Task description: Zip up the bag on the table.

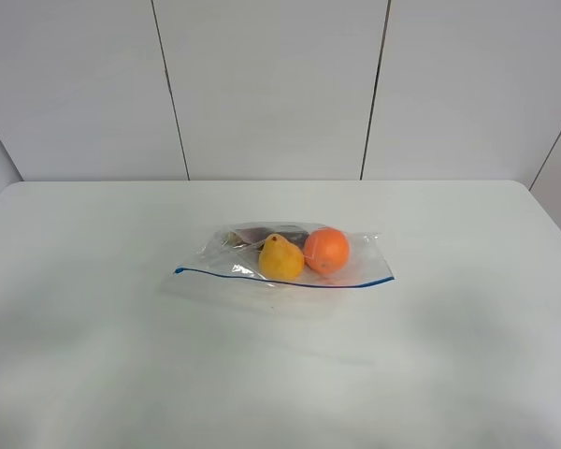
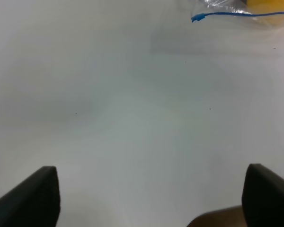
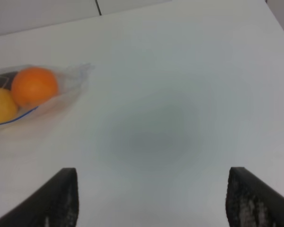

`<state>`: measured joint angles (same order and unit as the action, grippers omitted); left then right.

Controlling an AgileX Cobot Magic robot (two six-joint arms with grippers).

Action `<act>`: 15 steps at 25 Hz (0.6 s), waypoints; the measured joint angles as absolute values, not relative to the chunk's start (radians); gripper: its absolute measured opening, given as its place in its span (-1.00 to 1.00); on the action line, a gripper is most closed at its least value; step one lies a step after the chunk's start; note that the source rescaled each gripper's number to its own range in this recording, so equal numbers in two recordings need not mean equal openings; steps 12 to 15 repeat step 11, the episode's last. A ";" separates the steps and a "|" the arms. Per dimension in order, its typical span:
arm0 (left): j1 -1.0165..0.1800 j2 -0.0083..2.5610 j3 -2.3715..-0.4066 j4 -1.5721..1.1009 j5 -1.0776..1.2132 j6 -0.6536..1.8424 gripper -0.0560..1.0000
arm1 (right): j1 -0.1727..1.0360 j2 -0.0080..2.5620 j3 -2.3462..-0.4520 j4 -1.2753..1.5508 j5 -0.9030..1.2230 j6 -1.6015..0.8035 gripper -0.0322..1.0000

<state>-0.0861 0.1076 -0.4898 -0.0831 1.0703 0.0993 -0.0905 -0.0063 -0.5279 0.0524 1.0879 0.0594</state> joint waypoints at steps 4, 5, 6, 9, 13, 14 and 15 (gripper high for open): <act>-0.086 0.108 -0.490 -0.083 1.070 0.099 0.74 | -0.090 -0.006 -0.528 0.056 1.087 0.059 0.88; -0.086 0.108 -0.490 -0.083 1.070 0.099 0.74 | -0.090 -0.006 -0.528 0.057 1.086 0.059 0.88; -0.086 0.108 -0.490 -0.083 1.070 0.099 0.74 | -0.090 -0.006 -0.528 0.057 1.085 0.059 0.88; -0.086 0.108 -0.490 -0.083 1.070 0.099 0.74 | -0.090 -0.006 -0.528 0.057 1.084 0.059 0.88; -0.086 0.108 -0.490 -0.083 1.070 0.099 0.74 | -0.090 -0.006 -0.528 0.057 1.084 0.059 0.88; -0.086 0.108 -0.490 -0.083 1.070 0.099 0.74 | -0.090 -0.006 -0.528 0.057 1.084 0.059 0.88; -0.086 0.108 -0.490 -0.083 1.070 0.099 0.74 | -0.090 -0.006 -0.528 0.057 1.084 0.059 0.88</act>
